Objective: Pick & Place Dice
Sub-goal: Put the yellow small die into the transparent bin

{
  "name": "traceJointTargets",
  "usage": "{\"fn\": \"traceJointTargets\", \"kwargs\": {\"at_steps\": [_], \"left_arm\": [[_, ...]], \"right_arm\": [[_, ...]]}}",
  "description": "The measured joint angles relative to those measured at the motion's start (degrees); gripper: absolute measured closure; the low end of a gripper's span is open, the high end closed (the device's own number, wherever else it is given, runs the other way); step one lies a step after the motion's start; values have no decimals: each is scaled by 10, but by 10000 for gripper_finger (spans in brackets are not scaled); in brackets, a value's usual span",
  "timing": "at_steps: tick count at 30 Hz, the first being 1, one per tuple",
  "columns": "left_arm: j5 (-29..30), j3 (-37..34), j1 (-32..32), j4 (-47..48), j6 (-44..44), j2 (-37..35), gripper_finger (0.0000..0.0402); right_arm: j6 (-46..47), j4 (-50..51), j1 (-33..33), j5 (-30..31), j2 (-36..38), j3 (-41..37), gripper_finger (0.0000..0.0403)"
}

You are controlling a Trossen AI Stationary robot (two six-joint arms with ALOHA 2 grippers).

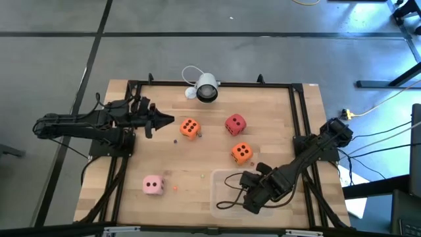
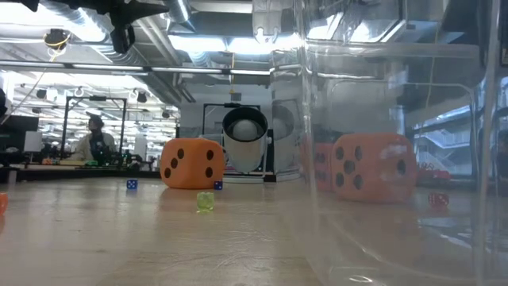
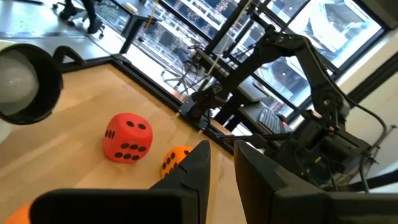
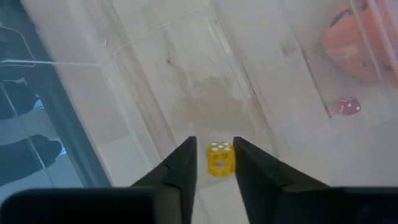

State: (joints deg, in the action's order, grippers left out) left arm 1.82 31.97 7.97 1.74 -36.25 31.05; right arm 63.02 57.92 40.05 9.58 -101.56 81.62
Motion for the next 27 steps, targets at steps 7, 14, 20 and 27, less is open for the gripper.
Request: {"fn": "traceJointTargets", "kwargs": {"at_steps": [7, 14, 20, 27], "left_arm": [[-1, 0, 0, 0, 0, 0, 336], [0, 0, 0, 3, 0, 4, 336], [1, 0, 0, 3, 0, 10, 336], [1, 0, 0, 2, 0, 15, 336]], "right_arm": [[54, 23, -3, 18, 0, 0, 220], [58, 26, -3, 5, 0, 0, 138], [68, -15, -4, -15, 1, 0, 101], [101, -3, -18, -29, 5, 0, 112]]}}
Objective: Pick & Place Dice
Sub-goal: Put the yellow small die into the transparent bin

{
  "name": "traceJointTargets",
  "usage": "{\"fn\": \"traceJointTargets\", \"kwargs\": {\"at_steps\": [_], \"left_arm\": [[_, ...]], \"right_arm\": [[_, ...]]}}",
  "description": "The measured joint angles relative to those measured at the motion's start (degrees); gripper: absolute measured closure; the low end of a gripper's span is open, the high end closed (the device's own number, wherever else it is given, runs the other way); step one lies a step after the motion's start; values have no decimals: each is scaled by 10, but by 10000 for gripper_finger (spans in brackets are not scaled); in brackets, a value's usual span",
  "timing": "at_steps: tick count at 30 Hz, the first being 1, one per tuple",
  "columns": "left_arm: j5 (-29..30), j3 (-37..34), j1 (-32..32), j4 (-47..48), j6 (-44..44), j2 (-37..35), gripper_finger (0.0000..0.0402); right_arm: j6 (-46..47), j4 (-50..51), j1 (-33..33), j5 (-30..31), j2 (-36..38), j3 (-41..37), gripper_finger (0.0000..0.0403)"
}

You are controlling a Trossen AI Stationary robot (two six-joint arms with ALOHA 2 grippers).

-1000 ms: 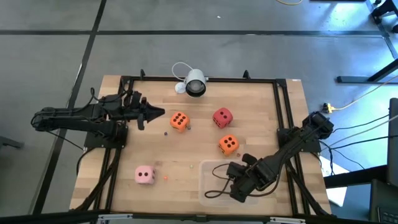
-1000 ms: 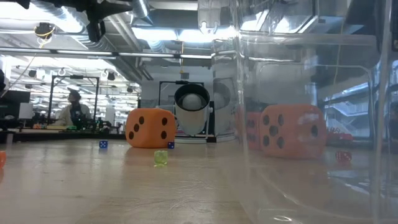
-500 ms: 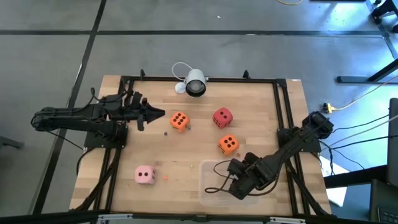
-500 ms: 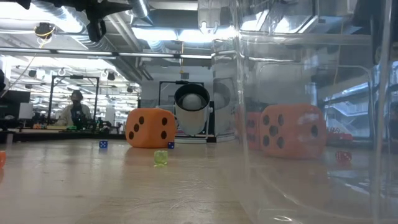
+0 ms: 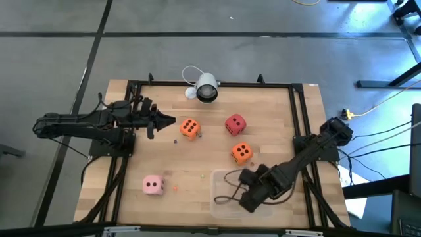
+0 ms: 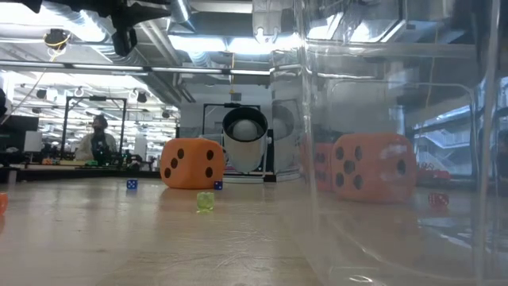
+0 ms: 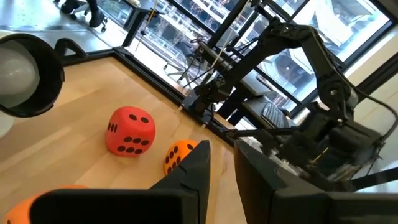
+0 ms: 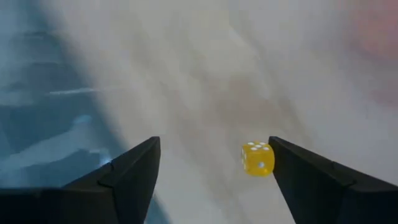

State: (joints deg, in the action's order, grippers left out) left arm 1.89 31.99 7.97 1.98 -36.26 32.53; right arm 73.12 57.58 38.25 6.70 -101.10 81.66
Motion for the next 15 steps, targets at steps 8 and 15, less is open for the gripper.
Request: {"fn": "traceJointTargets", "kwargs": {"at_steps": [8, 15], "left_arm": [[0, 0, 0, 0, 0, 5, 336], [0, 0, 0, 0, 3, 5, 336]], "right_arm": [[9, -56, -11, -2, 3, 1, 124], [21, -90, -24, -62, 0, 0, 126]]}}
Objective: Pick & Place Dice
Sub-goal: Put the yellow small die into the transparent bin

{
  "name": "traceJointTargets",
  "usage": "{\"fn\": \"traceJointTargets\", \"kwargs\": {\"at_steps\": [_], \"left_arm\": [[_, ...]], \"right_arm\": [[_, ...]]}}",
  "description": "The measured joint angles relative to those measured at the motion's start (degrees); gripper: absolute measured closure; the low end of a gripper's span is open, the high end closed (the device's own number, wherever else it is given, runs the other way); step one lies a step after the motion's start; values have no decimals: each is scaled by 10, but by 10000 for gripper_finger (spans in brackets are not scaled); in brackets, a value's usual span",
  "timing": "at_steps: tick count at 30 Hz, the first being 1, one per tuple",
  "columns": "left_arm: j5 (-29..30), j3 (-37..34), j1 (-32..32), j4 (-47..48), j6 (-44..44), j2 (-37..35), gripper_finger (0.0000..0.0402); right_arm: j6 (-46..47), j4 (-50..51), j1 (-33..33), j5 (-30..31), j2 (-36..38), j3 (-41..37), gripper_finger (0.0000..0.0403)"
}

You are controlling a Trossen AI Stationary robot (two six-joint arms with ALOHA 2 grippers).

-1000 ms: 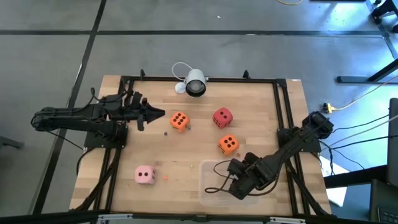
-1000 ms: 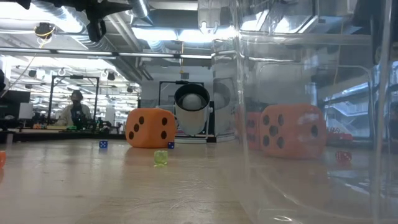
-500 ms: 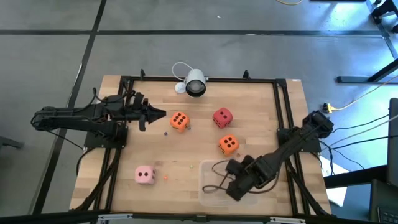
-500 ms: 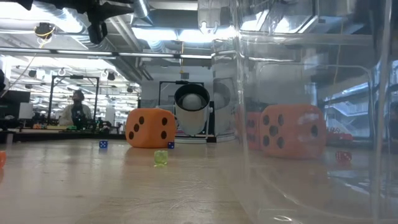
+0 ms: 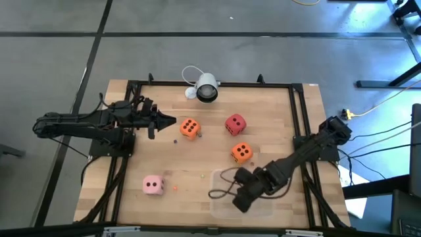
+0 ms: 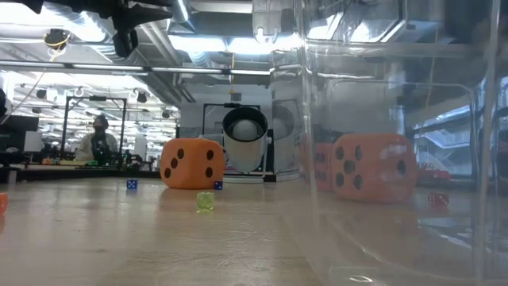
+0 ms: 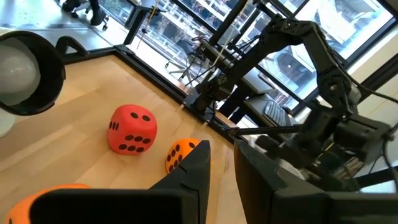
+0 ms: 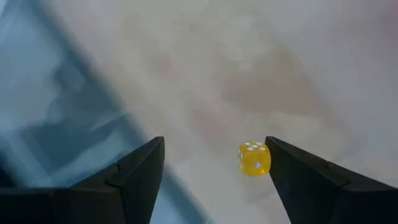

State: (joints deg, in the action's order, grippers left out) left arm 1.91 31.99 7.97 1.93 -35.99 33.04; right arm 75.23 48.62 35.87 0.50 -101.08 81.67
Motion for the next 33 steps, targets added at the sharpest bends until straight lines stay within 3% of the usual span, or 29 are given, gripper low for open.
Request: {"fn": "traceJointTargets", "kwargs": {"at_steps": [4, 7, 11, 15, 18, 23, 25, 28, 33], "left_arm": [[0, 0, 0, 0, -7, 0, 336], [0, 0, 0, 0, -20, 0, 336], [0, 0, 0, -1, -25, 0, 336], [3, 0, 0, -1, -38, 3, 336], [3, 0, 0, -2, -39, 6, 336], [4, 0, 0, -5, -50, 10, 336], [0, 0, 0, -5, -52, 12, 336], [0, 0, 0, -5, -54, 14, 336], [0, 0, 0, -9, -54, 21, 336]], "right_arm": [[68, 39, -12, -33, -6, 0, 126], [57, -1, -12, -5, -7, 0, 127], [121, 41, -9, -1, -9, -1, 127], [52, -27, -6, 18, -11, 0, 127], [114, 41, -5, 17, -12, -1, 127], [9, -51, -6, 16, -12, 2, 127], [35, -2, -10, 17, -14, 0, 127], [-57, -23, -12, 17, -23, -1, 127], [-90, -17, -12, 43, -22, 0, 127]]}}
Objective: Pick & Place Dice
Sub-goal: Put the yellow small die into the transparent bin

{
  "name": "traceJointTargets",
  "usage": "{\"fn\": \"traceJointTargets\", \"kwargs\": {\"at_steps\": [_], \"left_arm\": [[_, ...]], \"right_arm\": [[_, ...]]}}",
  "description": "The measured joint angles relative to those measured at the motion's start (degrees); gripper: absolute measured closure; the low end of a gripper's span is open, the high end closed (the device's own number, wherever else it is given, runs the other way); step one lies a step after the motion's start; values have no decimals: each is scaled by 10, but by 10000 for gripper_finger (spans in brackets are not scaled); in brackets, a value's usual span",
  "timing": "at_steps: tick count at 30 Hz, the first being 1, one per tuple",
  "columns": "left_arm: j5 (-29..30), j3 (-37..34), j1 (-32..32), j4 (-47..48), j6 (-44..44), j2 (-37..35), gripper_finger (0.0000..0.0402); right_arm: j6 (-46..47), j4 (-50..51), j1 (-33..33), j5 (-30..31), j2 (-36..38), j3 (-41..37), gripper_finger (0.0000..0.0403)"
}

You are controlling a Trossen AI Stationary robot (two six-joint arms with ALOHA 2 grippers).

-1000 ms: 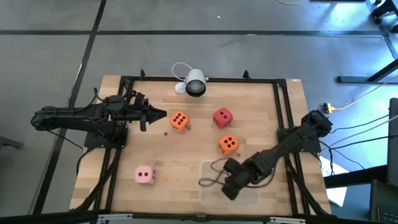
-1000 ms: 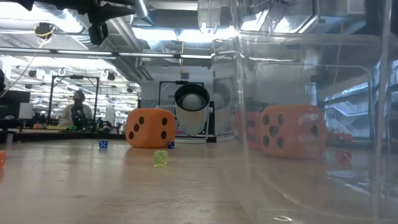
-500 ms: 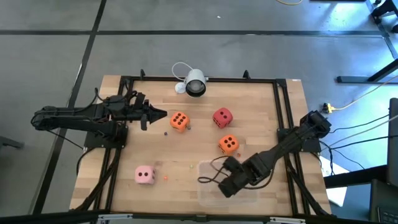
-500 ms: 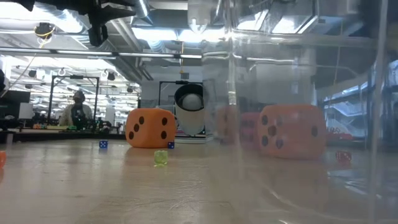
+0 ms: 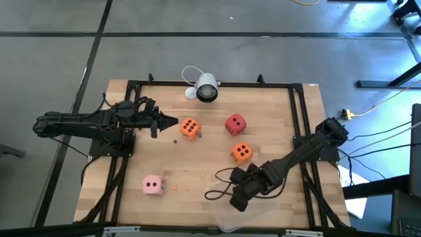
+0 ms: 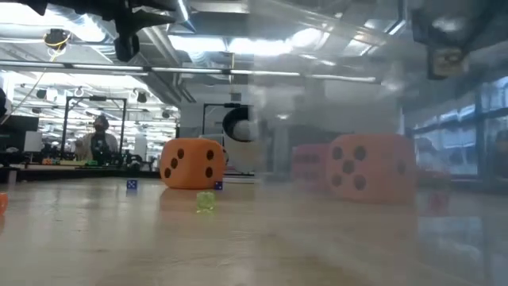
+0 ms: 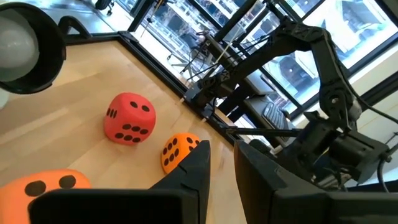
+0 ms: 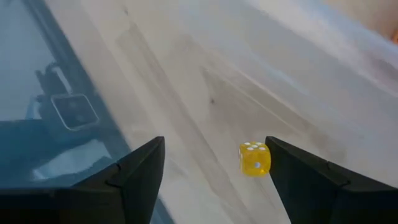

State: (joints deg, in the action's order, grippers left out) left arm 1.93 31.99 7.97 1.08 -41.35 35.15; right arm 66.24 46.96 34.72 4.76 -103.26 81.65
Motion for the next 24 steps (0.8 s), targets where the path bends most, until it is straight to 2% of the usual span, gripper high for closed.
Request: {"fn": "traceJointTargets", "kwargs": {"at_steps": [6, 14, 18, 24], "left_arm": [[0, 0, 0, 0, 1, 4, 336], [1, 0, 0, 0, 15, 4, 336], [2, 0, 0, 0, 15, 4, 336], [2, 0, 0, 0, 17, 4, 336]], "right_arm": [[-9, 19, -7, -34, 1, 0, 140], [-12, 162, -8, -97, 1, 0, 199], [4, 146, -8, -89, 1, 0, 221], [-11, 51, -8, -63, 2, 0, 236]]}}
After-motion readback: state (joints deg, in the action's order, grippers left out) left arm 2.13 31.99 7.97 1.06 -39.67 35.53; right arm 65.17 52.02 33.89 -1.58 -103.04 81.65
